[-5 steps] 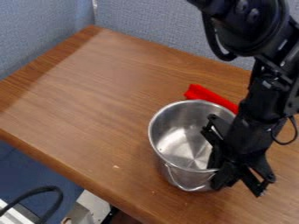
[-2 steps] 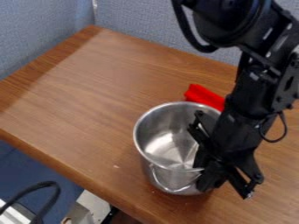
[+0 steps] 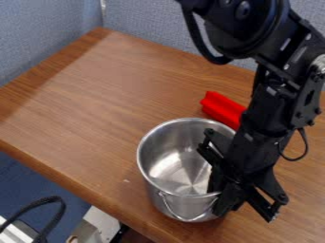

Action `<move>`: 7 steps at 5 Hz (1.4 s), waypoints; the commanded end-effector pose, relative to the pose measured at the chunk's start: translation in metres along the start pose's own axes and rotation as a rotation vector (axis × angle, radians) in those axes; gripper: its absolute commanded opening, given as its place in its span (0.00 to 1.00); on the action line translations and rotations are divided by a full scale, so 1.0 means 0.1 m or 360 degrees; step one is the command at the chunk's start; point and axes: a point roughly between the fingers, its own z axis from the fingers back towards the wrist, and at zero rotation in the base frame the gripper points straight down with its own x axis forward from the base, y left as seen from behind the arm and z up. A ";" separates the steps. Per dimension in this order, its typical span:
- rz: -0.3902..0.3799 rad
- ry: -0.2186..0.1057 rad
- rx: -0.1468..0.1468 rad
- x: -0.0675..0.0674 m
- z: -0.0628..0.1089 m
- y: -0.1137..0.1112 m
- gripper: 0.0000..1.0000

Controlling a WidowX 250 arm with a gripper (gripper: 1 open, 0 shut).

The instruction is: Move the red object from the metal pot to the table

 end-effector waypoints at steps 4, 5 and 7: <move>0.0447 -0.0045 -0.0082 0.00 0.12 0.09 0.00; 0.0483 -0.0032 -0.0076 0.03 0.03 0.17 0.00; 0.0573 -0.0037 -0.0075 0.15 -0.05 0.30 0.00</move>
